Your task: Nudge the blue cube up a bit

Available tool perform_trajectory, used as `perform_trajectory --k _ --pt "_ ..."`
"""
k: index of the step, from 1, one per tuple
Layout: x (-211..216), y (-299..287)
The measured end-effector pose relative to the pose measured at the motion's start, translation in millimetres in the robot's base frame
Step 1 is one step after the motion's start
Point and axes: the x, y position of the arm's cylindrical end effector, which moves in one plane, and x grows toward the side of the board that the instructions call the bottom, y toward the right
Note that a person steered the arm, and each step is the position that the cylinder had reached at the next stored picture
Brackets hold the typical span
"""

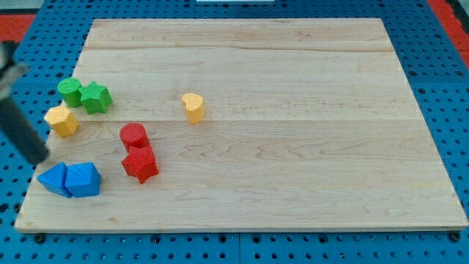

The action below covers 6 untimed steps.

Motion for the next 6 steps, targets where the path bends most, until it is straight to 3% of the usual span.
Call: perform_trajectory --k 2,4,6 --pt "102 22" --pt "102 109" --pt "81 97"
